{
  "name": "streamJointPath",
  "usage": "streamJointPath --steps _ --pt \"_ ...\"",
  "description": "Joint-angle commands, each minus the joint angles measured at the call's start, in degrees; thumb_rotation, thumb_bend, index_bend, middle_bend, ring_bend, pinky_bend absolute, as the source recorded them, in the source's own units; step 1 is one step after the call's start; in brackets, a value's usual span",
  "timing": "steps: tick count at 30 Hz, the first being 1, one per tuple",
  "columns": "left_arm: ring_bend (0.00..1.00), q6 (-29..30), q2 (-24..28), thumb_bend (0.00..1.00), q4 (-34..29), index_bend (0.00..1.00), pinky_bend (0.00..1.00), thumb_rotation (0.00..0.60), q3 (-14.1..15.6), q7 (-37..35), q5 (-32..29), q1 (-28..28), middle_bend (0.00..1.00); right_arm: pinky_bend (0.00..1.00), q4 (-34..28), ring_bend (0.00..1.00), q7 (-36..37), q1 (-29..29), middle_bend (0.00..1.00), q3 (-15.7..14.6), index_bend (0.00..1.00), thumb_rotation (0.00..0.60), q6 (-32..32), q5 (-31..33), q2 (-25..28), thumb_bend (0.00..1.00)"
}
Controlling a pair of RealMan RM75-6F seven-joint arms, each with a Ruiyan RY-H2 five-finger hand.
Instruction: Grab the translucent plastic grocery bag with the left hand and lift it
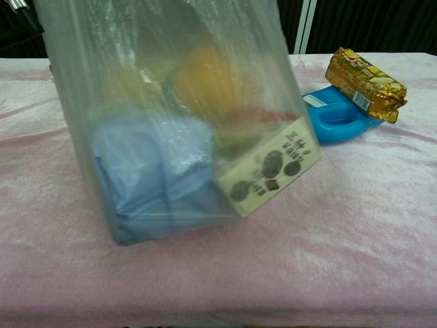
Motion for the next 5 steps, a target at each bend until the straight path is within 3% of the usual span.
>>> streamJointPath --steps 1,5 --pt "0.92 -0.61 -0.07 0.35 0.0 0.76 0.85 0.6 -0.59 -0.42 -0.15 0.37 1.0 0.03 0.0 0.0 -0.03 0.0 0.0 0.0 0.0 0.6 0.02 0.0 -0.01 0.22" --pt "0.92 -1.15 0.05 0.35 0.0 0.76 0.85 0.6 -1.1 -0.29 -0.08 0.82 1.0 0.03 0.02 0.0 -0.01 0.01 0.0 0.03 0.0 0.6 0.02 0.05 -0.01 0.22"
